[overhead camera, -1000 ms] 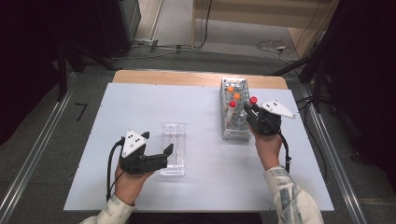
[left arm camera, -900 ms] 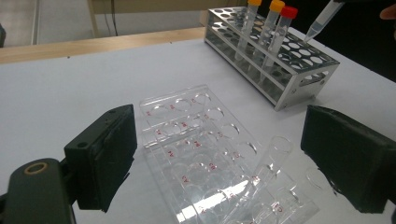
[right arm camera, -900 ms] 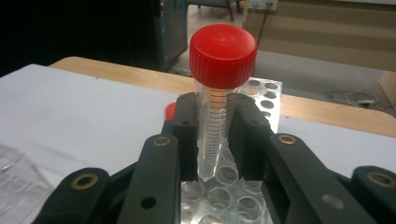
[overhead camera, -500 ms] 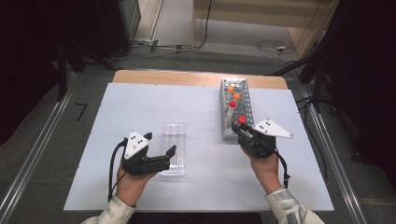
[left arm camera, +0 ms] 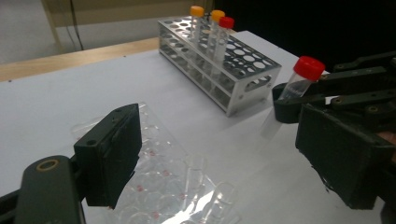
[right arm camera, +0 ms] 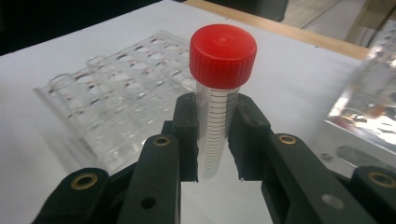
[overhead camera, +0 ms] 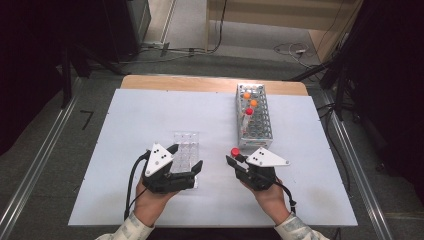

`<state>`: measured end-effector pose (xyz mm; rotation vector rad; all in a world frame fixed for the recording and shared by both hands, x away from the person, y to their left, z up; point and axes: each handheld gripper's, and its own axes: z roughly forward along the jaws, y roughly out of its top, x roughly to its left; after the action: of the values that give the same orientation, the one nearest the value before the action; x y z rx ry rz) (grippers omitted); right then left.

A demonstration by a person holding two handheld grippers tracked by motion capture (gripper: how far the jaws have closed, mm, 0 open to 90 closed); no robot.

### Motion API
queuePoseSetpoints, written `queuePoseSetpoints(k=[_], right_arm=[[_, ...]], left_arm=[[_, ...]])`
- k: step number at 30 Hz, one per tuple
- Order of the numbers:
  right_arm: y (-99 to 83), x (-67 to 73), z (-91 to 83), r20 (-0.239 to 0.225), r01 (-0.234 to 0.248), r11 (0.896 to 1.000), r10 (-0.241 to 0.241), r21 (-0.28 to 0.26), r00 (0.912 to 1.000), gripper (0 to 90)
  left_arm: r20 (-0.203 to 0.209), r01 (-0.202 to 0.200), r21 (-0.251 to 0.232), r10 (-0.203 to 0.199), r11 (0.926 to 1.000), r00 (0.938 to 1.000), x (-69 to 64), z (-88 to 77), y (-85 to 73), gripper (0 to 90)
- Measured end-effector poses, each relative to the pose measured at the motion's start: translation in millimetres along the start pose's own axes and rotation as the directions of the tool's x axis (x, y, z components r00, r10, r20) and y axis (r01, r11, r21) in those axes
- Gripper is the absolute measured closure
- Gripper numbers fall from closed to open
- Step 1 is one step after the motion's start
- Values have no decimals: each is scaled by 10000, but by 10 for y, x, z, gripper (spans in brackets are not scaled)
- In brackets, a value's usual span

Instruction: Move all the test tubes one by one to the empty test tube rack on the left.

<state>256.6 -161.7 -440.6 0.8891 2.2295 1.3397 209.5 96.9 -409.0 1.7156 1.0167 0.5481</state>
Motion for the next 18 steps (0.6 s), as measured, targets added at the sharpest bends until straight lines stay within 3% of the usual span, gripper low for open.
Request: queuePoseSetpoints(k=[8, 13, 18], right_arm=[[-9, 195, 54, -531, 574, 9981, -561, 237, 9970, 712], [-17, 266, 76, -734, 827, 9960, -801, 330, 9941, 711], [-14, 310, 60, -814, 867, 9957, -840, 312, 9931, 711]], left_arm=[[876, -634, 280, 608, 9976, 9943, -255, 194, 67, 243], [1406, -851, 238, 809, 9961, 9867, -353, 290, 103, 385], [1586, -1165, 456, 1079, 9921, 9814, -388, 386, 77, 511]])
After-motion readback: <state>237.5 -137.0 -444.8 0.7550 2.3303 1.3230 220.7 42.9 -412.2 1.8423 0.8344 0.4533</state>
